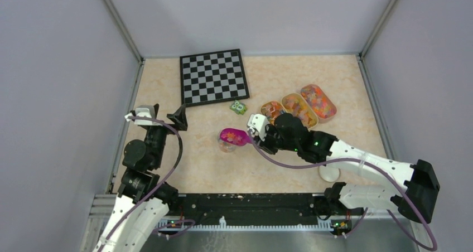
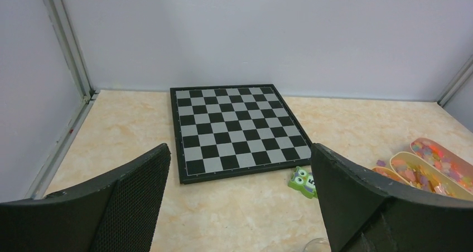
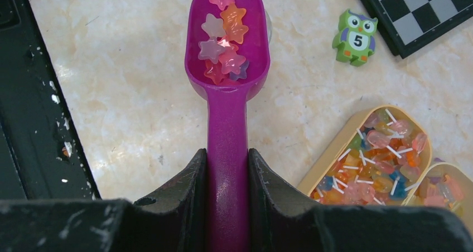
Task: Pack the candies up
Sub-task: Place the fake candies in the packing bottle.
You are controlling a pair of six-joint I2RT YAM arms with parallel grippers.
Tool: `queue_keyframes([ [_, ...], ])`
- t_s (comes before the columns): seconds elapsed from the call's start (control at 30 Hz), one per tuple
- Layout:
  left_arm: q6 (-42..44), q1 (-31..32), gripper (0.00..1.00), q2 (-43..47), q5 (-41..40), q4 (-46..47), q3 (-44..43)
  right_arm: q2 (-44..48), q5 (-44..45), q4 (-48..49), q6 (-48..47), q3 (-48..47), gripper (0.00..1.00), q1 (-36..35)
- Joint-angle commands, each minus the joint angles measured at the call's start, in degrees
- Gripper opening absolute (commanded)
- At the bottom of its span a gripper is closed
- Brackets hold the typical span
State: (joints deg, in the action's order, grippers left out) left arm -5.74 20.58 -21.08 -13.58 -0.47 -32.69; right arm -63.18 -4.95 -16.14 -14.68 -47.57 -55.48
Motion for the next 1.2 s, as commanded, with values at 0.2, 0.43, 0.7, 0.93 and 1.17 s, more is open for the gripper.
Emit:
queue_keyframes([
  [0.2,1.0,0.8,0.99,1.5,-2.9,1.1,-2.0,-1.3,4.3,-4.5,1.0,-4.6,0.00,-2.1],
  [0.43,1.0,1.1,0.99,2.0,-3.7,0.9,-2.0,-2.3,6.8,-6.1,1.2,-5.7,0.00,-2.1],
  [0.7,1.0,1.1,0.99,2.0,-3.6,0.9,-2.0,-4.3,7.8,-11.9,1.2,-10.4,0.00,-2.1],
  [0.93,1.1,1.1,0.99,2.3,-3.9,0.8,-2.1,-6.2,7.1,-15.6,1.8,-13.4,0.00,-2.2],
  [1.17,1.2,1.1,0.99,2.5,-4.2,0.7,-2.1,-7.6,8.1,-17.7,1.8,-15.5,0.00,-2.7],
])
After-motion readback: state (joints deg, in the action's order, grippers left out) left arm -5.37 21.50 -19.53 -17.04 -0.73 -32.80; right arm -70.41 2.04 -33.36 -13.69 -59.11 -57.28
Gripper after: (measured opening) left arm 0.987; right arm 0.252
